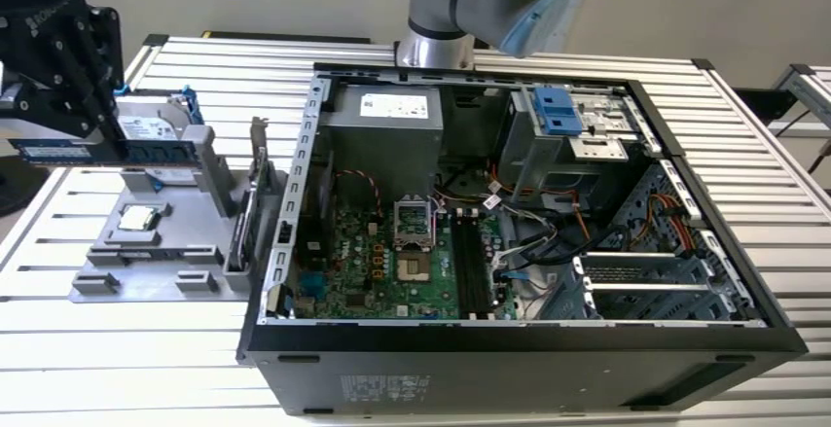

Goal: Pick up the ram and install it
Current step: 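Pick up the ram and move it above insertion slot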

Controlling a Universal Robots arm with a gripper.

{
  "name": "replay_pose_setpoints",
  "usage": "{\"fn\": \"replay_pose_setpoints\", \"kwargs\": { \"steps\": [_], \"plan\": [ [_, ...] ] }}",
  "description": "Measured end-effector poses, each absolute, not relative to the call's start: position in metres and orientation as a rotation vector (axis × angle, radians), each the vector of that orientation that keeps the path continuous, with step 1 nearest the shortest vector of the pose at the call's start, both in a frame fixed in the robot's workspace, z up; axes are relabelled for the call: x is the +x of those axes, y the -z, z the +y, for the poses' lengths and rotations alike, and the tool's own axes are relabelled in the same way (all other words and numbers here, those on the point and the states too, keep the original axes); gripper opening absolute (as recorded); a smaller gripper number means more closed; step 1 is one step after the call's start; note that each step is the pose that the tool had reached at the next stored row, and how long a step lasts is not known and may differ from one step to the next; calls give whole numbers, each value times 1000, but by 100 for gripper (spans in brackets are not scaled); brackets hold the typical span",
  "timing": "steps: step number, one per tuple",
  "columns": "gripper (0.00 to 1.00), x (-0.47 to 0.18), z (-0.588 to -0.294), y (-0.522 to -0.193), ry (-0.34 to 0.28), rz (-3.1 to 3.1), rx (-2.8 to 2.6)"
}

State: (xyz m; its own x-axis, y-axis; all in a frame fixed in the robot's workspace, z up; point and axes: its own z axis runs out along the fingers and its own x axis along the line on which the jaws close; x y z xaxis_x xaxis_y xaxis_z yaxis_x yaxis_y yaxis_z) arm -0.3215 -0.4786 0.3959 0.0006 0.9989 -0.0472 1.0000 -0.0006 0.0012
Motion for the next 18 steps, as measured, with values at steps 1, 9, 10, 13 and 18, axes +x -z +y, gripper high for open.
{"fn": "replay_pose_setpoints", "kwargs": {
  "steps": [1, 9, 10, 13, 18],
  "plan": [
    [0, -321, -479, -396, 51, 2196, 2198],
    [0, -317, -479, -396, 52, 2196, 2197],
    [0, -317, -479, -396, 52, 2196, 2197],
    [0, -315, -479, -396, 52, 2196, 2197],
    [0, -313, -479, -396, 53, 2195, 2197]
  ]
}}
